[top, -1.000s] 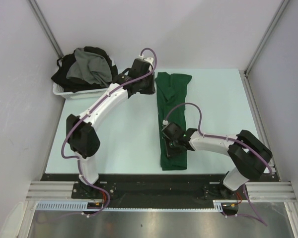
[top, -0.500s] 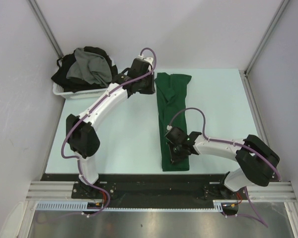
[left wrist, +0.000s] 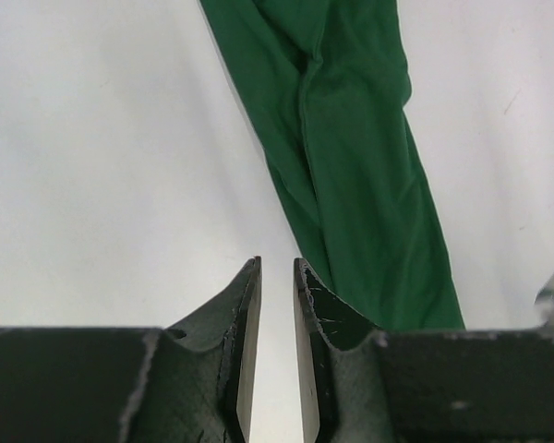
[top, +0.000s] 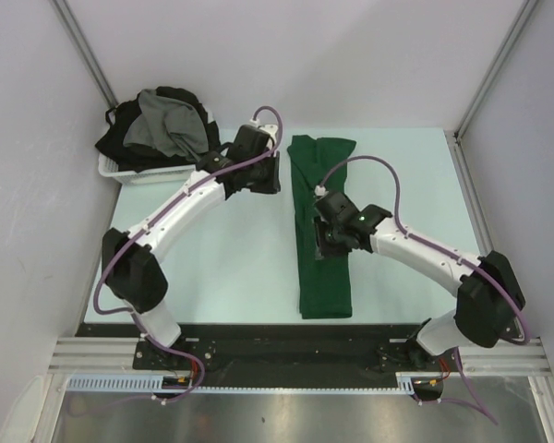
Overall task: Fold and stack the t-shirts
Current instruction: Rotate the tshirt 90 degrees, then grab the bottom of the folded rectangular tshirt with right arm
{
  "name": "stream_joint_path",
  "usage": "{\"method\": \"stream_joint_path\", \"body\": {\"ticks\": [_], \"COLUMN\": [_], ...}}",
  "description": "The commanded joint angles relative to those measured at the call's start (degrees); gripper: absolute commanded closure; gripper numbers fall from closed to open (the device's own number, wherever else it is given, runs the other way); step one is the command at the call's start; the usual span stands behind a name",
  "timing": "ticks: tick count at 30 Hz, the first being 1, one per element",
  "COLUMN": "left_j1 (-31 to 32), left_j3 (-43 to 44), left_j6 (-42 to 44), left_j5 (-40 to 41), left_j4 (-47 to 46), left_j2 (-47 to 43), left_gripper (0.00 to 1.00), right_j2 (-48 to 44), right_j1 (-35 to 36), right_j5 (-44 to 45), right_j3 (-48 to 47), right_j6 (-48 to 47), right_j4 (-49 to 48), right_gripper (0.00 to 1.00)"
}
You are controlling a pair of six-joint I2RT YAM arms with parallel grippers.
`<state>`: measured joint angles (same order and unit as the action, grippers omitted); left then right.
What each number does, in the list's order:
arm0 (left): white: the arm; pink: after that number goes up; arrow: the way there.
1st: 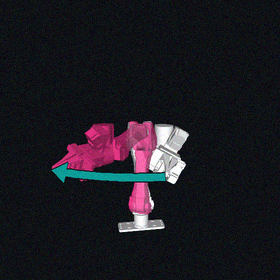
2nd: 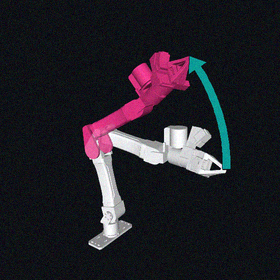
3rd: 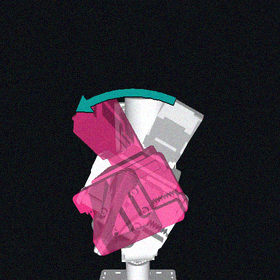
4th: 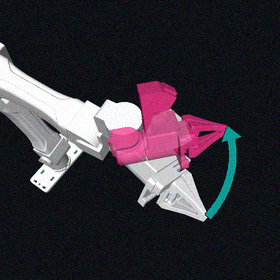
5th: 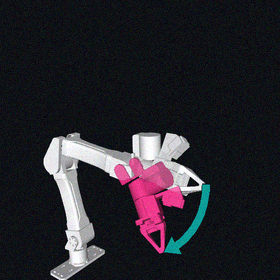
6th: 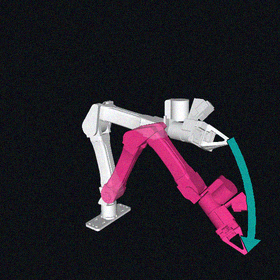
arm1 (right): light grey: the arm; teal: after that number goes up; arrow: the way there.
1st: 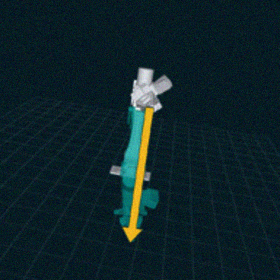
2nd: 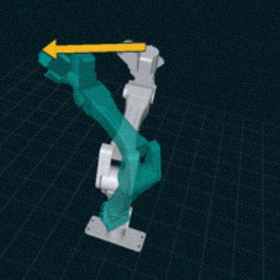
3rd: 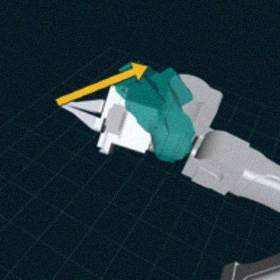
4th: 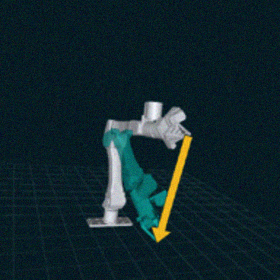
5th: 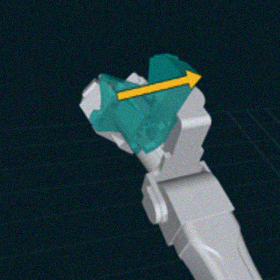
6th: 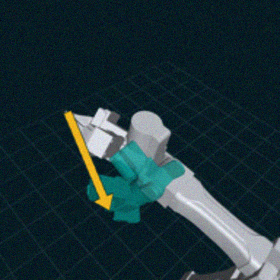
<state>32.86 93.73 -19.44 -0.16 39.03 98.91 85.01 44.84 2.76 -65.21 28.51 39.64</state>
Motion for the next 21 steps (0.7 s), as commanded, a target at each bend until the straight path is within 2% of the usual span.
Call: {"method": "stream_joint_path", "body": {"ticks": [1, 10, 21], "left_j1": [2.73, 5.98, 8.18], "left_j3": [-3.19, -15.86, -25.35], "left_j6": [0.37, -2.7, -6.39], "left_j5": [0.07, 2.36, 1.31], "left_j4": [2.1, 1.67, 1.4], "left_j2": [-5.48, -15.06, -20.87], "left_gripper": [0.75, 0.75, 0.75], "right_j2": [-4.76, -11.88, -20.49], "right_j1": [-3.7, -8.1, -6.96], "right_j5": [0.4, -1.26, -5.58], "right_j3": [3.76, 10.1, 22.31], "right_j6": [-2.14, -1.01, 5.76], "right_j4": [5.98, 9.49, 5.89], "right_gripper": [0.65, 0.64, 0.62]}}
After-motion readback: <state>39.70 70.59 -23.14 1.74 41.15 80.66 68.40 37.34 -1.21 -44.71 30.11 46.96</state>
